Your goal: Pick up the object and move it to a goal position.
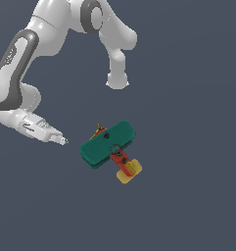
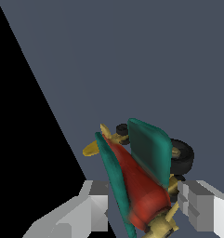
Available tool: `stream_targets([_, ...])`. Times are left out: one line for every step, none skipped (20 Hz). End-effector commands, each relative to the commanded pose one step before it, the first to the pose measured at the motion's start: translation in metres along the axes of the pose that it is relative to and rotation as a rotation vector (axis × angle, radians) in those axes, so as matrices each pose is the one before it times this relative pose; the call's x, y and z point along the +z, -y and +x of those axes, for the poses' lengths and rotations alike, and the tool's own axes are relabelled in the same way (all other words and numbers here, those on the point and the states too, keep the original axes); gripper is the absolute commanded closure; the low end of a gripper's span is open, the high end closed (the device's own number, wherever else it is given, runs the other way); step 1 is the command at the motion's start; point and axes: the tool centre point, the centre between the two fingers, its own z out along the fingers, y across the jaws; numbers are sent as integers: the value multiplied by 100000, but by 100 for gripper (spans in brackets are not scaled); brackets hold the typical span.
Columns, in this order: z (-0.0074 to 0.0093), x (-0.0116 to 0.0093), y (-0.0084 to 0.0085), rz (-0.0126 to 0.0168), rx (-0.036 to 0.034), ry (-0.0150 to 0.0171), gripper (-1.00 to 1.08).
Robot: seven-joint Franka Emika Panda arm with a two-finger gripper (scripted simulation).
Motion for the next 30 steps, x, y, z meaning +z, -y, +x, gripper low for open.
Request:
stream_targets([262, -72, 217, 995, -1970, 141, -20])
stream_targets([95, -17, 81, 355, -791, 91, -20])
stream_targets([92, -12, 81, 343, -803, 109, -20])
stream_targets([87, -6, 81, 332, -816, 126, -20])
stream_targets([84, 0, 81, 320, -826, 144, -20])
stream_targets([80, 6, 79, 308, -835, 162, -20])
stream_targets([77, 13, 79, 297, -845, 181, -20])
stream_targets([72, 19, 79, 287, -855, 200, -20])
stream_targets([69, 25, 77, 276, -862, 219, -20])
stream_targets([65, 32, 76, 266, -870, 238, -20])
stream_targets([62, 38, 76, 256, -878, 258, -20])
stream_targets([58, 45, 74, 247, -886, 278, -20])
stream_targets([54, 51, 73, 237, -892, 298, -20])
stream_targets([51, 58, 71, 228, -897, 318, -20])
stream_targets([46, 64, 70, 220, -905, 339, -20])
stream_targets([43, 71, 68, 212, -908, 360, -20])
stream_targets([40, 78, 66, 204, -913, 381, -20])
stream_targets([36, 84, 65, 197, -918, 402, -20])
stream_targets([32, 91, 62, 190, -921, 423, -20])
stream_targets([29, 98, 60, 184, -924, 444, -20])
stream_targets([25, 105, 59, 178, -928, 466, -20])
stream_targets([21, 112, 57, 173, -931, 488, -20])
stream_targets([18, 118, 53, 167, -931, 509, -20])
stream_targets([14, 125, 51, 163, -934, 531, -20])
stream_targets([10, 132, 49, 159, -934, 553, -20])
stream_targets([7, 139, 47, 155, -936, 575, -20])
stream_targets([3, 145, 43, 152, -935, 596, -20])
stream_targets([0, 152, 41, 149, -935, 618, -20])
stream_targets([-4, 159, 38, 147, -935, 641, -20])
stream_targets([-7, 165, 35, 145, -932, 661, -20])
